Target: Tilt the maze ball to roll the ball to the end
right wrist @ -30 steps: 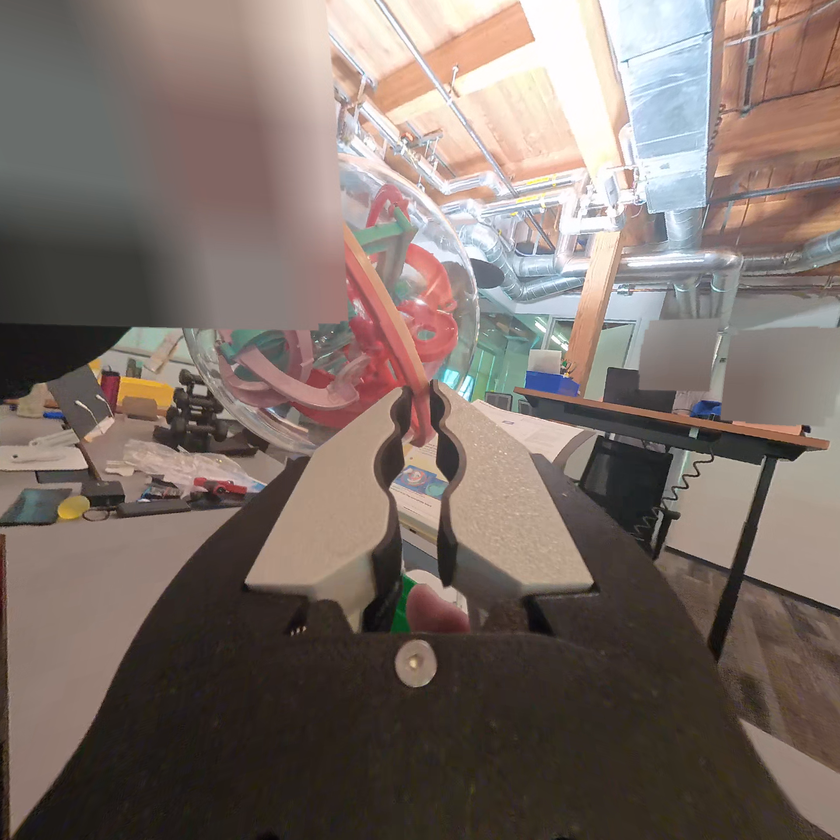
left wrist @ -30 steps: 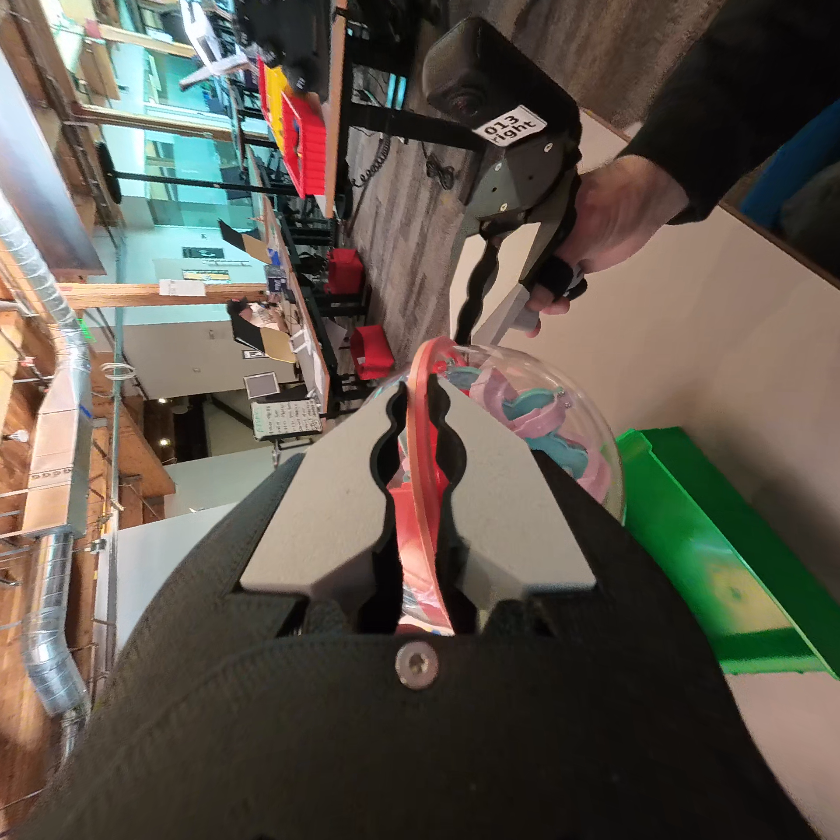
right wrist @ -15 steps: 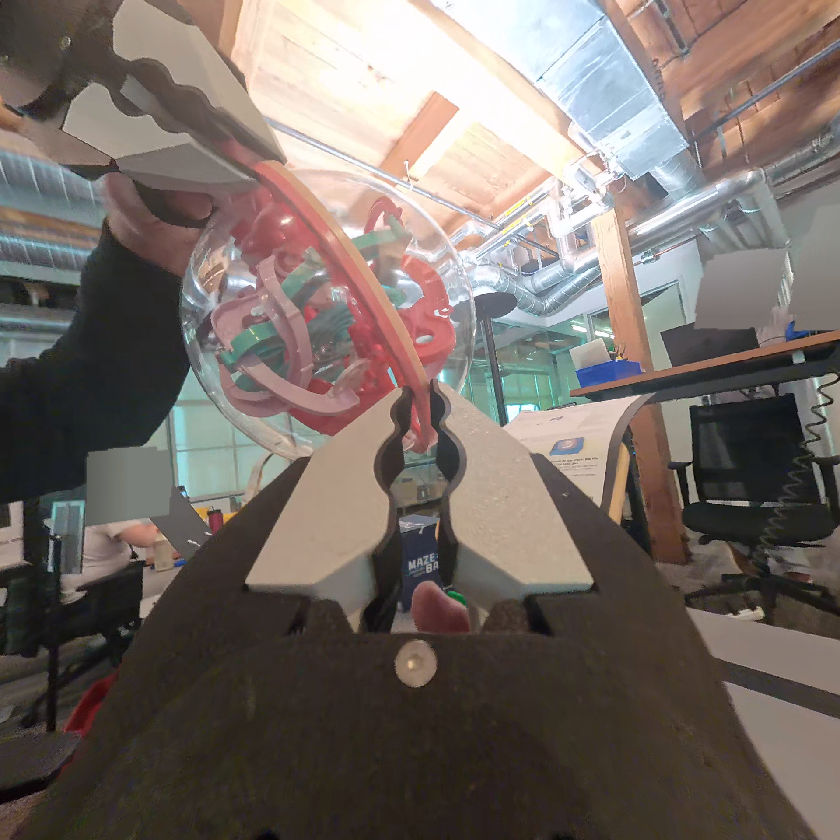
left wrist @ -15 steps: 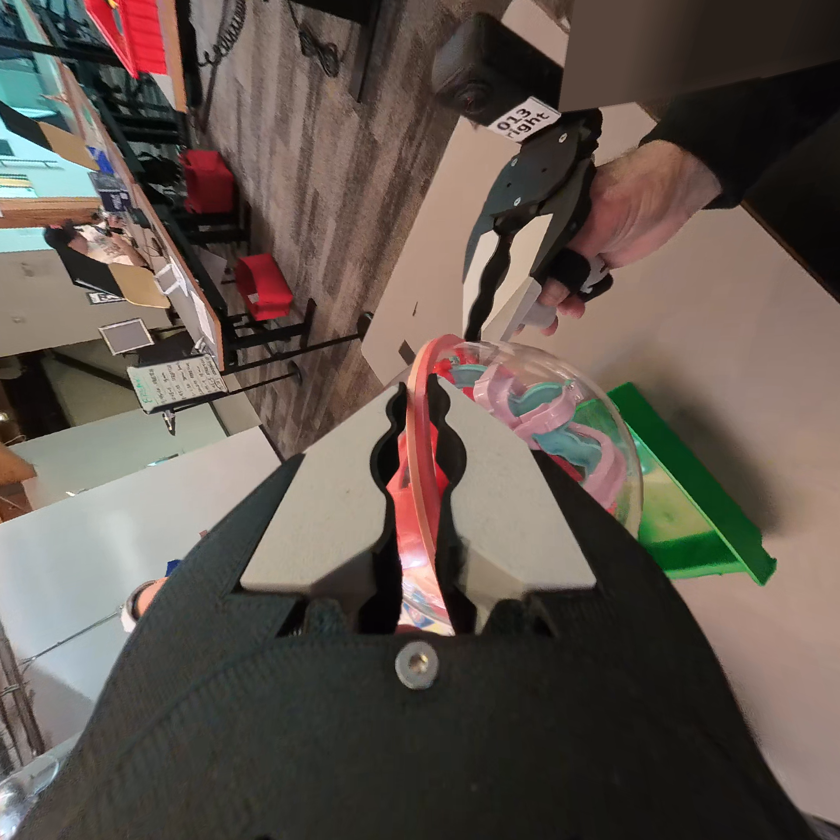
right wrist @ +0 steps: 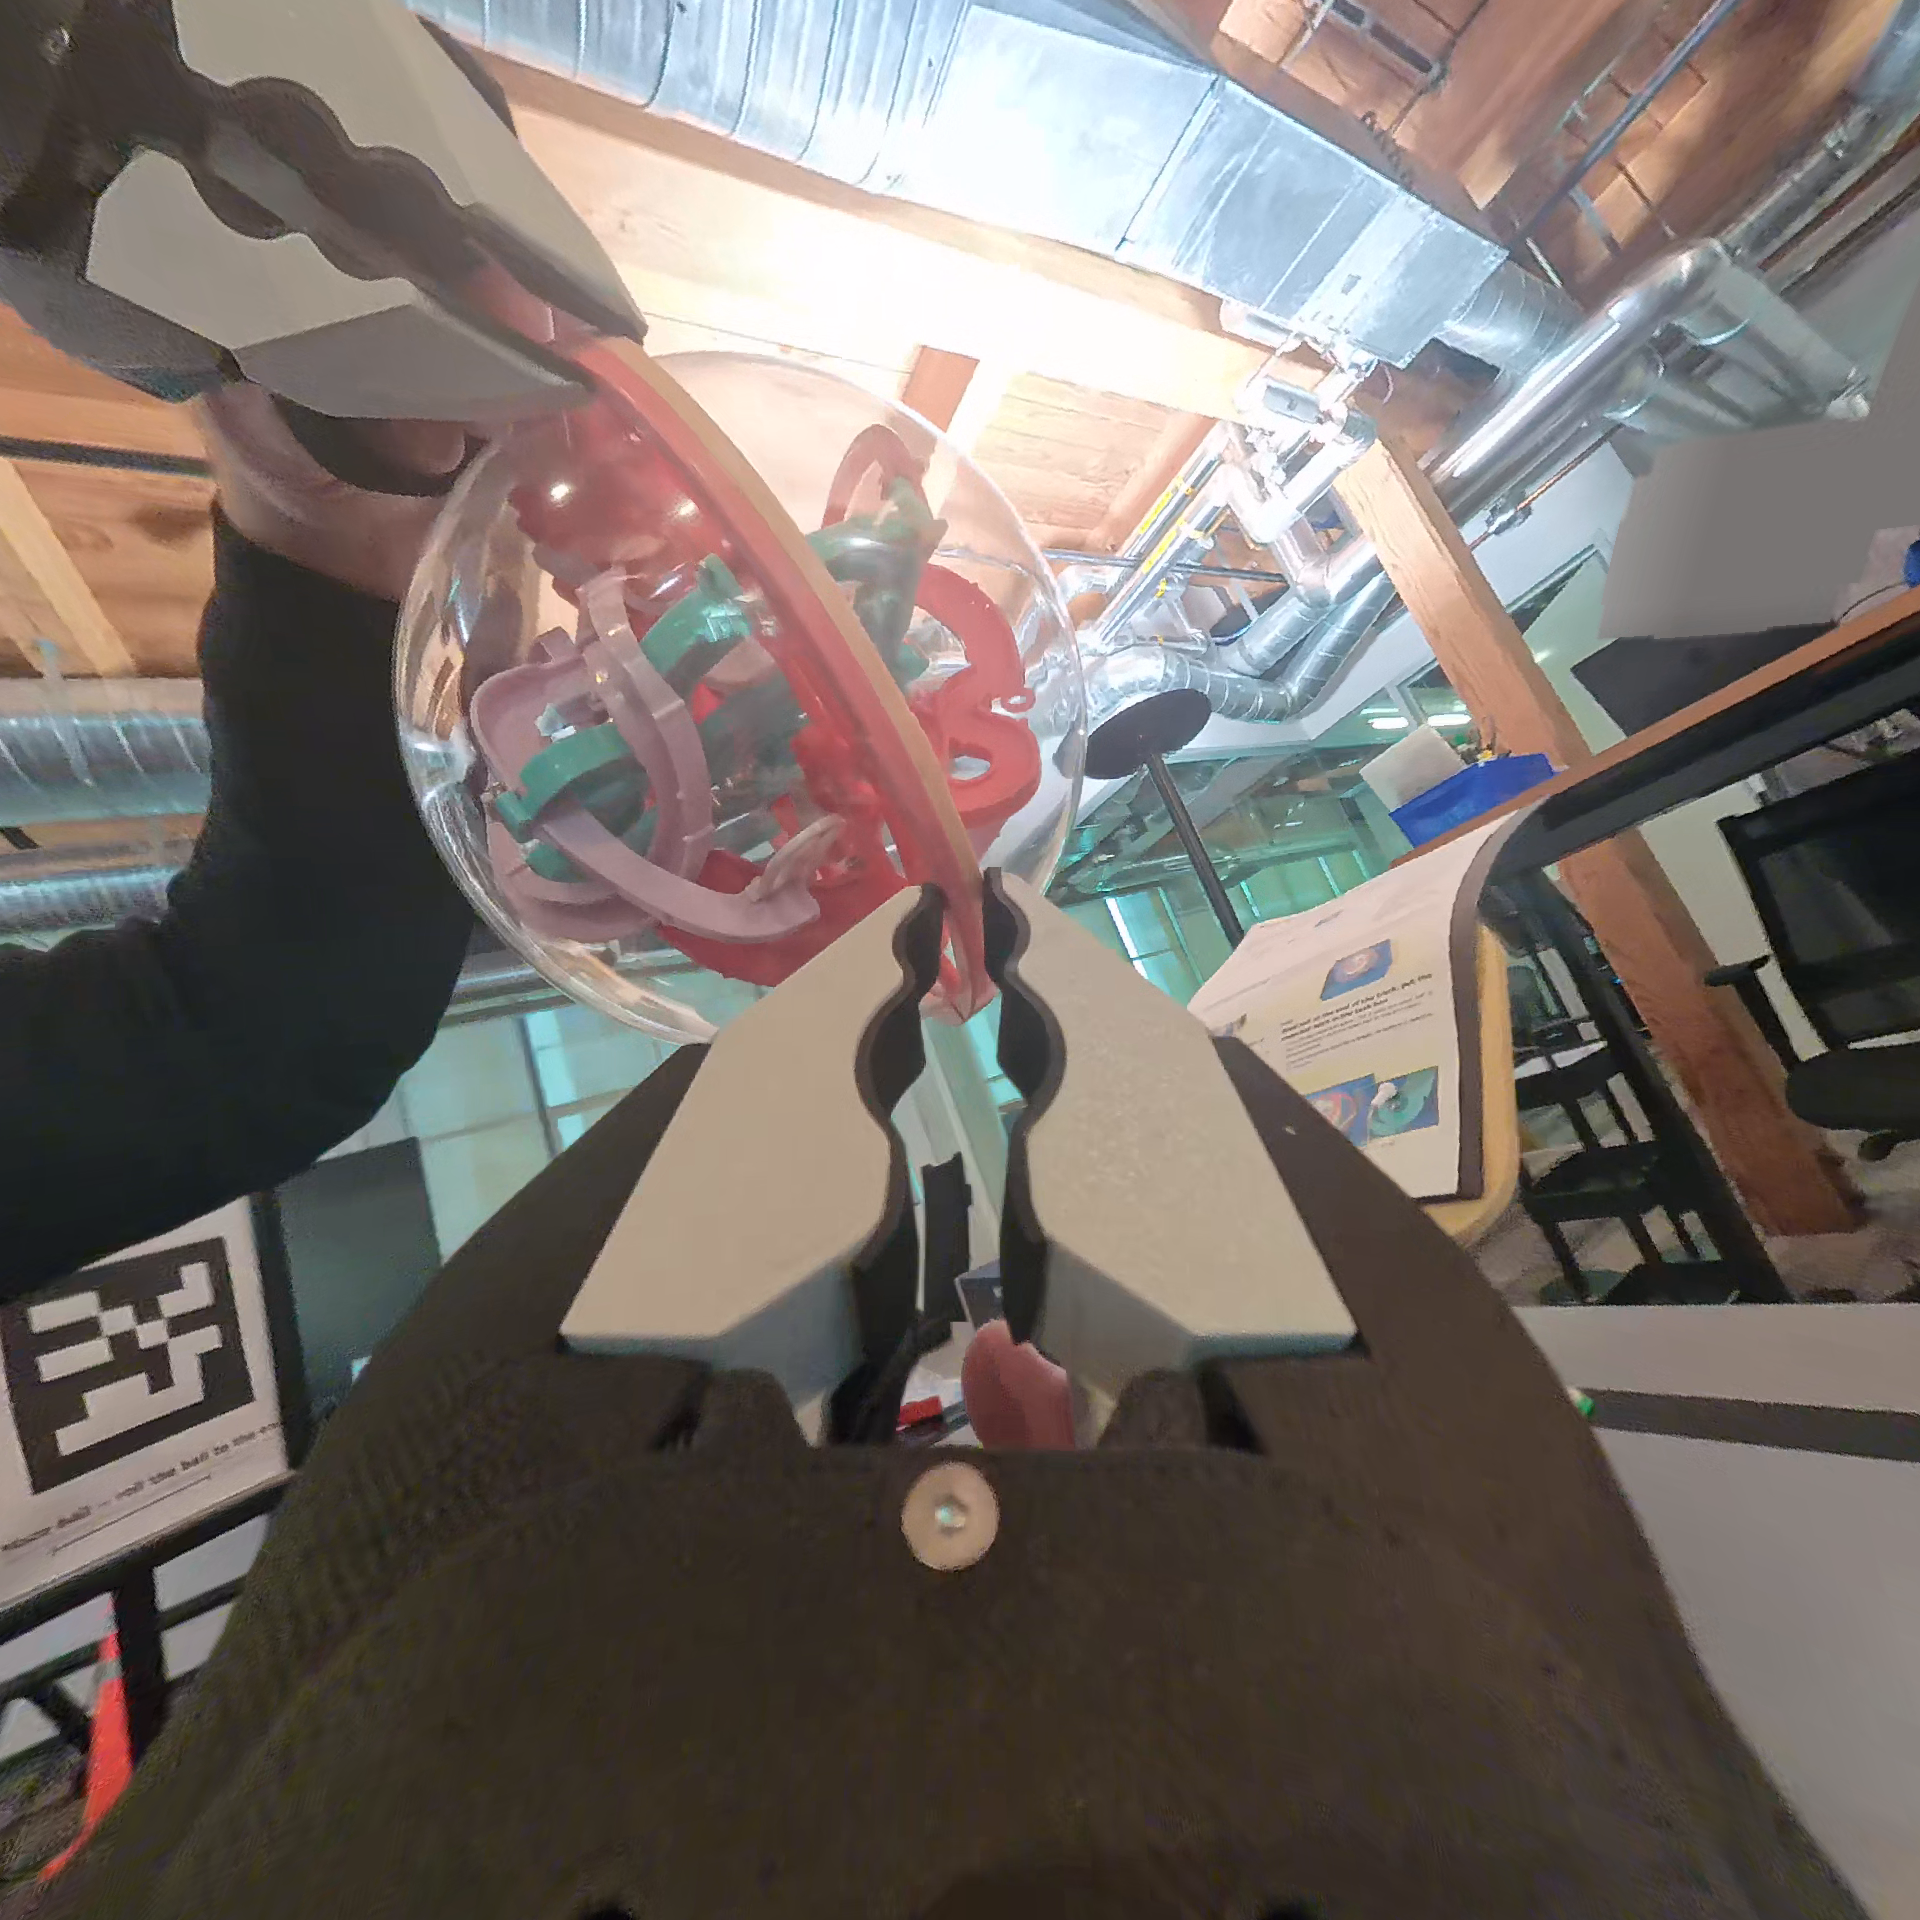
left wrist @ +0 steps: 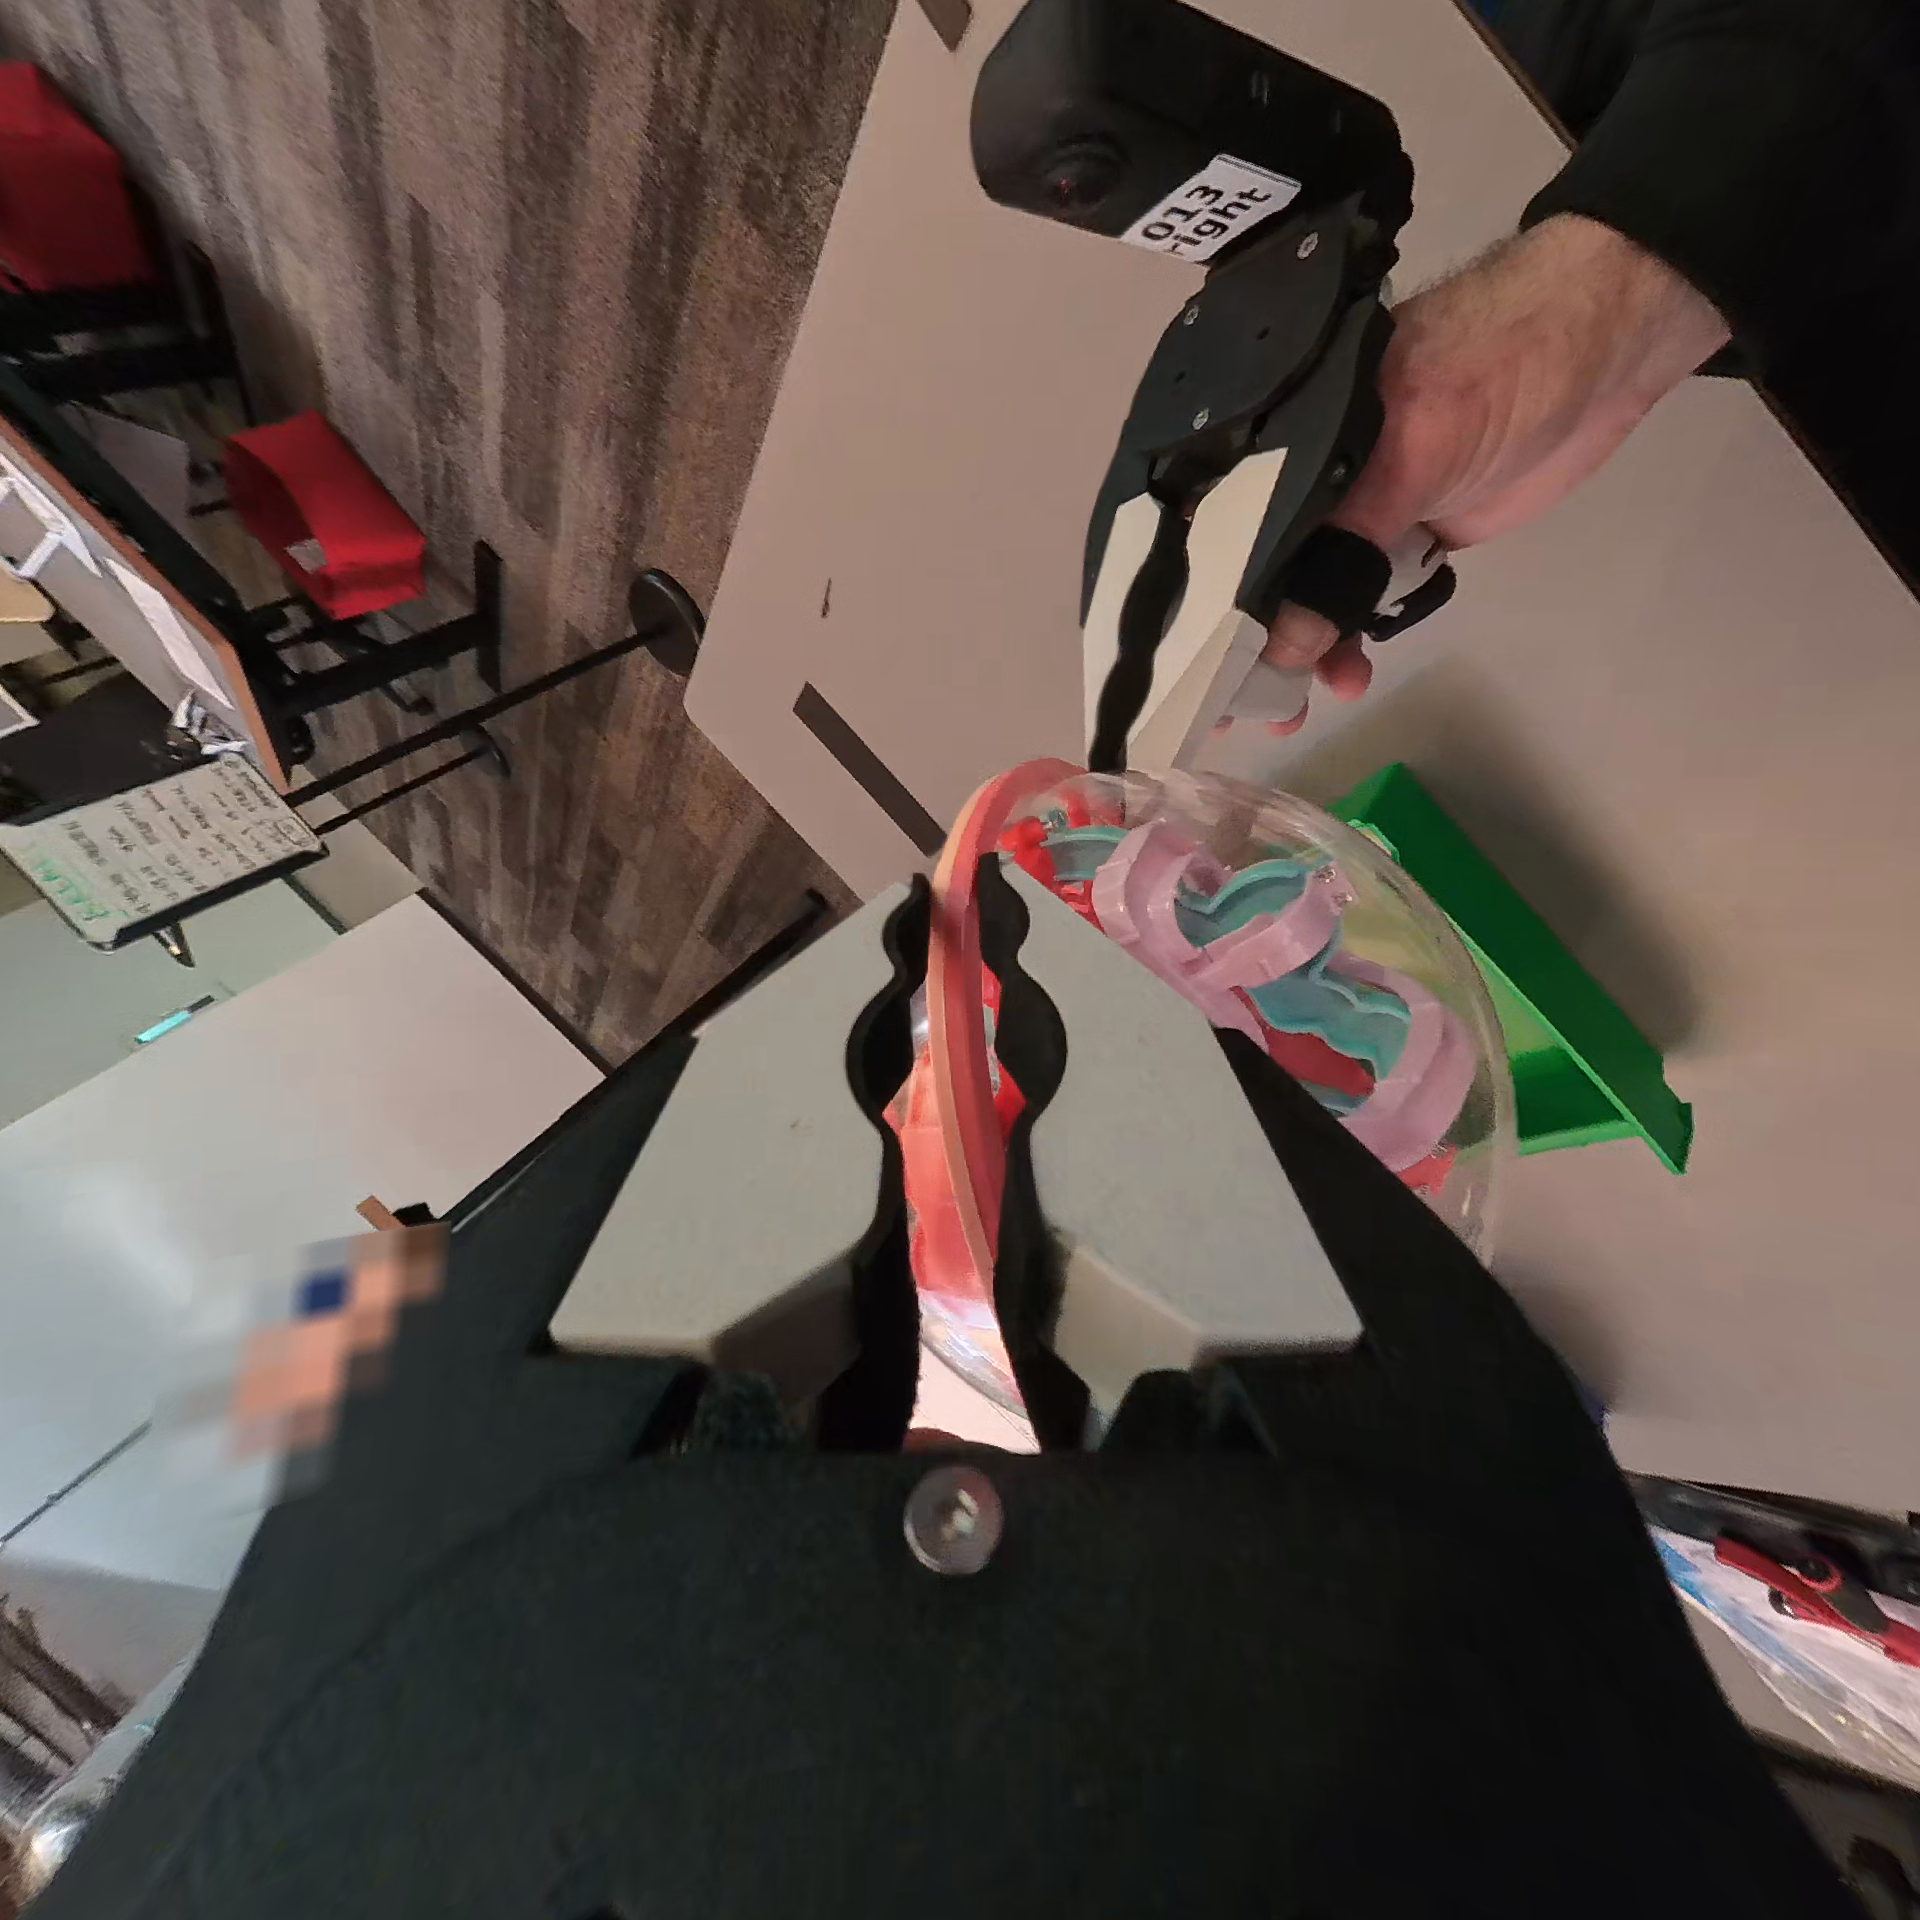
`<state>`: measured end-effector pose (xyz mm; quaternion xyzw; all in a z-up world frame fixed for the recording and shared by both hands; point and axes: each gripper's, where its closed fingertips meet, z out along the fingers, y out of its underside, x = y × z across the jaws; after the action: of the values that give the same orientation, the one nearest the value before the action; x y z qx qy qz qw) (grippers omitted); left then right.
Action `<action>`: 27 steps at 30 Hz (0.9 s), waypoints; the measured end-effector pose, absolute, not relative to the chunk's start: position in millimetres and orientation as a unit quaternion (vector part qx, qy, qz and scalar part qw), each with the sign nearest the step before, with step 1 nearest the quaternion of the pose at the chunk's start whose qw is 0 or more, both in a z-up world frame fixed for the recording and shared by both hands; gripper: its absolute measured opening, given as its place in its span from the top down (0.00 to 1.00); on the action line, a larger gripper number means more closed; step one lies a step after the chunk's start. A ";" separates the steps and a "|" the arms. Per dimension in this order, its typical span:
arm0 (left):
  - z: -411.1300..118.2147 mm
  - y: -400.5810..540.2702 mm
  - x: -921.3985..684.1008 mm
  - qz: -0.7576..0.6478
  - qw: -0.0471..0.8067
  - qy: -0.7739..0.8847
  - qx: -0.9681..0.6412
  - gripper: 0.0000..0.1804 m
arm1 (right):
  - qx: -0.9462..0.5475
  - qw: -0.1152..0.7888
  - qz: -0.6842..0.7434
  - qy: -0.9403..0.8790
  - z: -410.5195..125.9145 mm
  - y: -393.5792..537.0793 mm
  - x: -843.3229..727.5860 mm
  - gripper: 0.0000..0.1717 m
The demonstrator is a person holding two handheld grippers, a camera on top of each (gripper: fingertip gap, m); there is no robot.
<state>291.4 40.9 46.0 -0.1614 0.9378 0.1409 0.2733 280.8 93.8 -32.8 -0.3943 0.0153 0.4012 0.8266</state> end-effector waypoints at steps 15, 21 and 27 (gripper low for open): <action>13.6 62.4 312.5 0.126 0.223 0.948 -0.188 0.97 | -0.395 0.802 0.447 0.017 -69.0 104.5 288.6 0.97; -8.0 68.6 313.0 0.095 0.158 0.960 -0.211 1.00 | -0.362 0.793 0.488 -0.026 -66.1 97.5 269.9 0.97; -74.8 116.6 303.3 0.063 0.094 0.947 -0.301 1.00 | -0.485 0.767 0.419 -0.040 -95.0 124.4 245.1 1.00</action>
<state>303.3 116.6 -74.8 -0.3008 0.9470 0.0630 0.0940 245.1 124.4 -95.0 -0.4846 -0.0403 0.4190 0.7668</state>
